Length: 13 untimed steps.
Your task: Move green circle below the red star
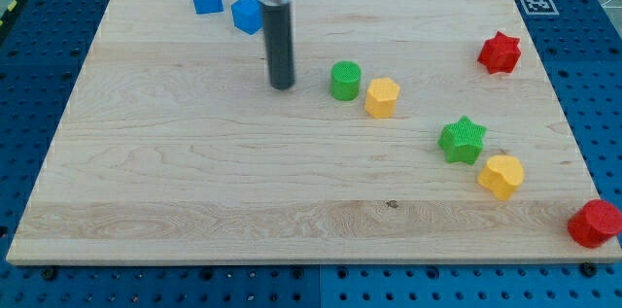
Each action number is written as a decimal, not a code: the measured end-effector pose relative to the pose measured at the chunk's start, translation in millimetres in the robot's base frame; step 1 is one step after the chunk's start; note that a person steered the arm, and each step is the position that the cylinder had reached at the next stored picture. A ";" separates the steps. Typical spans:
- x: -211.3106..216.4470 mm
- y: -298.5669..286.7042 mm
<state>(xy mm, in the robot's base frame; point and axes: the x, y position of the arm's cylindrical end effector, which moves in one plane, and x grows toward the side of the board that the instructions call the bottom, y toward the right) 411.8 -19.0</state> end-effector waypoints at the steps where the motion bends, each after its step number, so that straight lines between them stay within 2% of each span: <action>1: 13.3 84.4; 2: 19.3 151.9; 3: 19.8 138.6; 5: 15.1 8.1; 6: -13.8 27.4; 8: -16.2 137.0; 11: -37.3 116.4; 13: -36.6 180.0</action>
<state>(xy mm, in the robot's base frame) 375.3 161.0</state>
